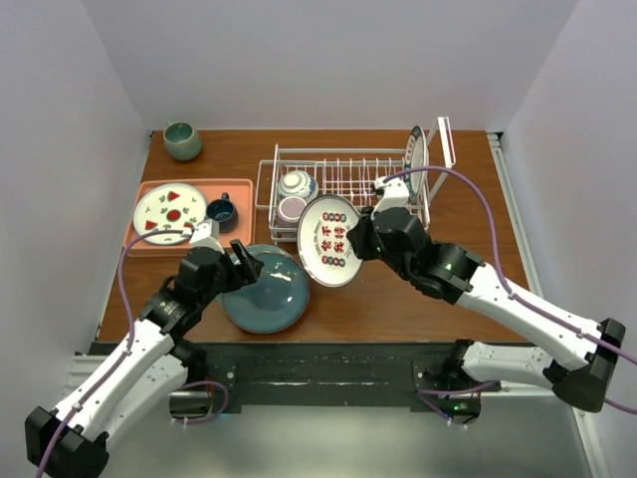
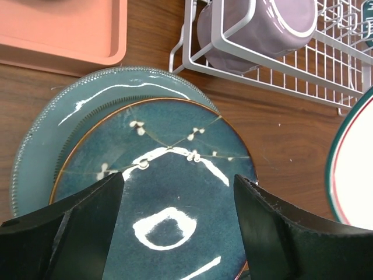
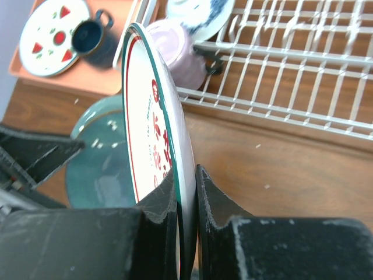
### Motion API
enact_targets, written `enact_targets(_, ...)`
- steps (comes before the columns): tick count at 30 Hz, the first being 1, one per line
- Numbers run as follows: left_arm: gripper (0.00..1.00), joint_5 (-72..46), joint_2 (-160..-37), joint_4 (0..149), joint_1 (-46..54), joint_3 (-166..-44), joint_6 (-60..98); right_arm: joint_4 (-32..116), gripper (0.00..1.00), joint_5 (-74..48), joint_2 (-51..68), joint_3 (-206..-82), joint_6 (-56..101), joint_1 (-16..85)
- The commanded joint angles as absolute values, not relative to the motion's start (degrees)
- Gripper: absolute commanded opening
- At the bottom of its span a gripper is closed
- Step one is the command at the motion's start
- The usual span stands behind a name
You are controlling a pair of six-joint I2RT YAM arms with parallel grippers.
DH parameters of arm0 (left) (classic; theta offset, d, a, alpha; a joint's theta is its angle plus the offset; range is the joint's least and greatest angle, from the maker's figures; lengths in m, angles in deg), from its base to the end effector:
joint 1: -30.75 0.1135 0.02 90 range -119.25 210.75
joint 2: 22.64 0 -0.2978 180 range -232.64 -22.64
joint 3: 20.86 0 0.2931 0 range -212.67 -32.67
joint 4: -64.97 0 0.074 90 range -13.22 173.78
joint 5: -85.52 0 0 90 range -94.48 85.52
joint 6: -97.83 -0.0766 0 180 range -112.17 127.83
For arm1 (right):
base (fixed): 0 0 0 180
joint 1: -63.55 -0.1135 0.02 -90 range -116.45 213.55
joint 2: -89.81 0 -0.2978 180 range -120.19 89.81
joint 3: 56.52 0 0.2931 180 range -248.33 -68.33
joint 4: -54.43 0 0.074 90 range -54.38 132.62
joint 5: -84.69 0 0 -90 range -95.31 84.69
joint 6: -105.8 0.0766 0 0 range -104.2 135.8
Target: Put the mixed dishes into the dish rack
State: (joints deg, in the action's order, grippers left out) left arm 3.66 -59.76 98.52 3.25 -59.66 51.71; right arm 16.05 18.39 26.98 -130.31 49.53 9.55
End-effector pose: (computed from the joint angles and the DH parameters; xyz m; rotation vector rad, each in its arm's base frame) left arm 0.1849 -0.0840 0.2227 -0.3951 2.1411 -0.5797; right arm 0.2011 0.2244 0.3678 -0.1025 2.0471 0.5487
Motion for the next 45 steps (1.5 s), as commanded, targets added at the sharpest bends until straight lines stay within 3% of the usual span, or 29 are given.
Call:
enact_targets(1,0.82,5.98,-58.24,99.63,3.16,-61.68,50.55,16.17,0.0,27.28,27.59,-135.39,45.95,9.84)
enact_targets(16,0.92,10.73,-53.23,102.45,3.16,-62.29,50.11,17.66,0.0,43.1,26.62,-145.24,37.25,19.15)
enact_targets(24,0.93,9.85,-56.47,101.39,3.16,-61.94,49.67,25.74,0.0,59.98,19.86,-148.74,23.55,20.65)
enact_targets(36,0.93,9.23,-56.66,101.04,3.16,-61.68,49.23,39.54,0.0,58.67,3.86,-150.78,4.03,22.85)
enact_targets(45,0.94,8.97,-56.3,100.78,3.16,-61.33,49.23,41.21,0.0,48.21,-0.1,-151.3,0.42,30.32)
